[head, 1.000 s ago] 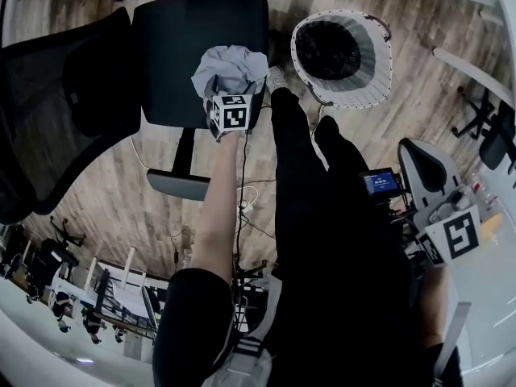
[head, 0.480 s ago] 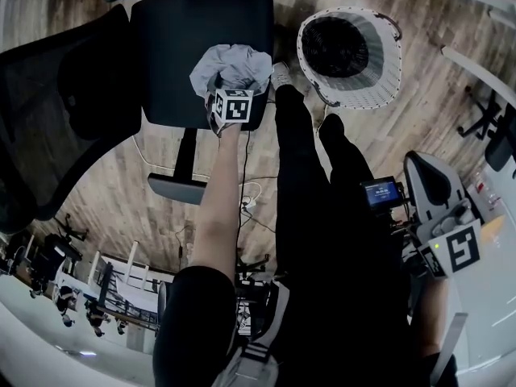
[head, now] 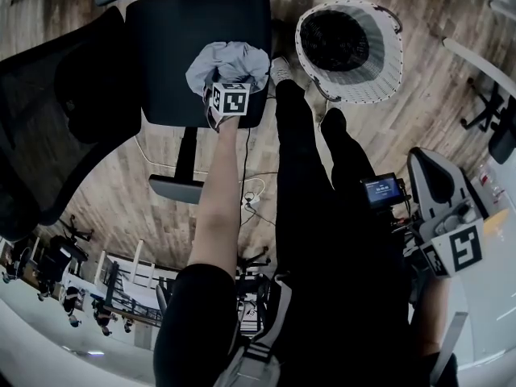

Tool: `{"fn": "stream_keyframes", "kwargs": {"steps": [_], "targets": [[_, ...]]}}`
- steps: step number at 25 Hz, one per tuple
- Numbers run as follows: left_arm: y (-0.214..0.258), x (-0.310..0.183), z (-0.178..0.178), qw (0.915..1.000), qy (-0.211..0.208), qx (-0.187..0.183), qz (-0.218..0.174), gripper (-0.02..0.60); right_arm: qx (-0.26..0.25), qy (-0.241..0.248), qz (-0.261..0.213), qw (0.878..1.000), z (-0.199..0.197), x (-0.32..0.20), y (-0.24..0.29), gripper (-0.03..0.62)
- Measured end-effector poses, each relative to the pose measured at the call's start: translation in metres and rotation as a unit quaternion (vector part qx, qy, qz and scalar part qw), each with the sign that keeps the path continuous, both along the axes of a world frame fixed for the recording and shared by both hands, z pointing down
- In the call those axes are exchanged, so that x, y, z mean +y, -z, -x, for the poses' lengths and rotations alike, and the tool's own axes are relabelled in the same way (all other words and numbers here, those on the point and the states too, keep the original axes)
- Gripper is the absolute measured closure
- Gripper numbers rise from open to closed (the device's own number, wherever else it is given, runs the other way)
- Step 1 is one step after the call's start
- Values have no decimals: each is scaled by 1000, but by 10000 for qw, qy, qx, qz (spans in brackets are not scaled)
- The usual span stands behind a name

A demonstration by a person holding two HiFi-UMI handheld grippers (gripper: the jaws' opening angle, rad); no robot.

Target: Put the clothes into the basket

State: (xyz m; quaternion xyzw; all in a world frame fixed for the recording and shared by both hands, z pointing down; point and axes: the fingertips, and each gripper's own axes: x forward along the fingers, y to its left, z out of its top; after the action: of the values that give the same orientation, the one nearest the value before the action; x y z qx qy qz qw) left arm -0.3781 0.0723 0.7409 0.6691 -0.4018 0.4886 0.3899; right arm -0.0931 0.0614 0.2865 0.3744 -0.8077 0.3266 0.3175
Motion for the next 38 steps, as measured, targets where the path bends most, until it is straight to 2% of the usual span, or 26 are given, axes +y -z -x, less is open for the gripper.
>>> {"fn": "stream_keyframes", "kwargs": {"steps": [2,4,5,8,12,15,21,30,38], "targets": [[1,0,4,10000,32,-57,-36,155,124,-4,28,9999,-3,2,-2,577],[2,-3,12,9998,106,-165,-77,292,136,-26,33,9999,-1,3,-3,577],[1,-4,15,9997,139,-197,-75,326,88,-49,17,9999,2,3,-3,577],[2,-5,17,9997,116,-201,11,368,20,-89,-23,10000,3,5,0,577],[9,-8,14,9999,16,-128,23,467,24,-158,-191,9997,0,2,8,577],[14,-8,13,9999,-2,-93,70,477,187,-167,-209,9995,-5,5,12,577],[38,-9,11,9999,-125,-22,18,479,100,-283,-517,9982,-7,5,26,577],[97,-4,6,9990,-324,30,-321,479,-66,-505,-1165,9919,-14,6,62,577],[141,23,-13,9987,-414,52,-298,479,-185,-853,-1640,9826,-45,21,81,577]]}}
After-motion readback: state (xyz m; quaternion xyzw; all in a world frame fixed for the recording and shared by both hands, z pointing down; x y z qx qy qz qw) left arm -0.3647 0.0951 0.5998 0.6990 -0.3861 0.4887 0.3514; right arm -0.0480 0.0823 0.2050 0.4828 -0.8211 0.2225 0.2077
